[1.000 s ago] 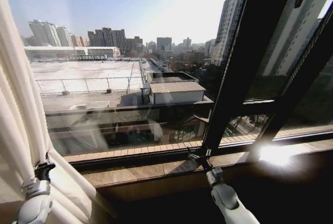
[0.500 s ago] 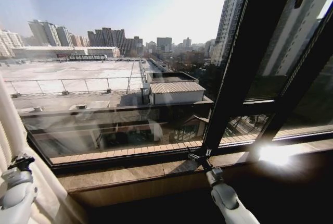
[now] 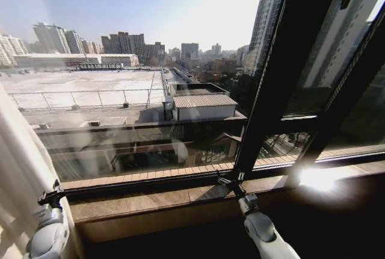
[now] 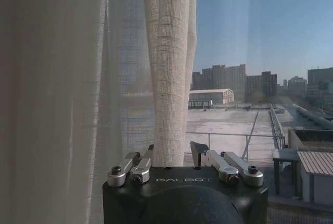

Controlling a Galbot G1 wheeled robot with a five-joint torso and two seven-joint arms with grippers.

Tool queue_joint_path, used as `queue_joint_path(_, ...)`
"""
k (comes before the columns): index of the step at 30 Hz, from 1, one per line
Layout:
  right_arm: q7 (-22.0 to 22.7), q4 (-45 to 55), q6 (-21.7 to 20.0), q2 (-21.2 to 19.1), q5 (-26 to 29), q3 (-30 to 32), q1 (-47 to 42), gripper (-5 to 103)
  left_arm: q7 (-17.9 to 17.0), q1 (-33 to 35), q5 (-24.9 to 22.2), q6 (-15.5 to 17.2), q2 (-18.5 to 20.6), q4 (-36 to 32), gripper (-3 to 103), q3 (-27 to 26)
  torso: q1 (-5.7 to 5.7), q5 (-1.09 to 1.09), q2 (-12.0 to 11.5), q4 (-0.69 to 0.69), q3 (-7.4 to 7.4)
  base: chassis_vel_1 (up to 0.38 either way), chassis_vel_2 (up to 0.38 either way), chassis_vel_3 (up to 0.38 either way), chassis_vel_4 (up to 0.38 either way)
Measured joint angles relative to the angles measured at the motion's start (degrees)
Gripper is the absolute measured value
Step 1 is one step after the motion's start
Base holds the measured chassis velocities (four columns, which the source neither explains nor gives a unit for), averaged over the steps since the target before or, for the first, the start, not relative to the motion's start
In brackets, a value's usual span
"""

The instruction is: Open the curtains by pulling them apart, changing their state from closed to fully open.

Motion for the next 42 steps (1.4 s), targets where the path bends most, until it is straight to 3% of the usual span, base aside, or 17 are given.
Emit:
queue_joint_path(2,0.00,0.00,0.00,0.00,0.00,0.00,0.00,100,0.67,1.53,0.07,-0.01,-1.08,-2.21,34,0.13,0.00,0.00,0.00,0.00,0.00,0.000,0.000,0.000,0.000)
queue_joint_path(4,0.00,0.00,0.00,0.00,0.00,0.00,0.00,100,1.64,3.66,0.39,-0.47,-2.57,-5.36,45,0.31,0.00,0.01,0.00,0.00,-0.01,0.000,0.000,0.000,0.000)
queue_joint_path(5,0.00,0.00,0.00,0.00,0.00,0.00,0.00,100,1.64,3.66,0.39,-0.47,-2.57,-5.36,45,0.31,0.00,0.01,0.00,0.00,-0.01,0.000,0.000,0.000,0.000)
queue_joint_path(9,0.00,0.00,0.00,0.00,0.00,0.00,0.00,100,4.36,10.31,-0.40,-3.91,-6.50,-14.38,67,2.51,0.00,0.01,0.00,0.00,0.00,0.000,0.000,0.000,0.000)
queue_joint_path(11,0.00,0.00,0.00,0.00,0.00,0.00,0.00,100,4.98,11.16,-0.29,-4.56,-6.93,-15.15,67,3.04,0.00,0.01,0.00,0.00,-0.01,0.000,0.000,0.000,0.000)
queue_joint_path(14,0.00,0.00,0.00,0.00,0.00,0.00,0.00,100,6.93,13.87,0.55,-6.84,-8.14,-16.85,83,5.38,0.00,0.00,0.00,0.01,0.00,0.000,0.000,0.000,0.000)
queue_joint_path(17,0.00,0.00,0.00,0.00,0.00,0.00,0.00,100,8.69,14.87,0.70,-9.05,-8.63,-17.03,88,6.42,0.00,-0.01,0.00,0.00,-0.01,0.000,0.000,0.000,0.000)
queue_joint_path(19,0.00,0.00,0.00,0.00,0.00,0.00,0.00,100,11.40,16.21,0.78,-11.54,-9.01,-17.40,98,7.11,0.00,-0.02,0.00,0.00,0.00,0.000,0.000,0.000,0.000)
queue_joint_path(32,0.00,0.00,0.00,0.00,0.00,0.00,0.00,100,14.05,19.87,2.99,-17.50,-10.95,-17.86,100,6.90,0.00,-0.02,0.00,0.00,0.00,0.000,0.000,0.000,0.000)
queue_joint_path(35,0.00,0.00,0.00,0.00,0.00,0.00,0.00,100,15.99,20.64,2.85,-19.27,-11.20,-17.84,100,6.51,0.00,-0.01,0.00,0.00,0.00,0.000,0.000,0.000,0.000)
queue_joint_path(42,0.00,0.00,0.00,0.00,0.00,0.00,0.00,100,16.38,20.84,2.52,-19.72,-11.38,-17.67,100,6.01,0.00,-0.02,0.00,0.00,0.00,0.000,0.000,0.000,0.000)
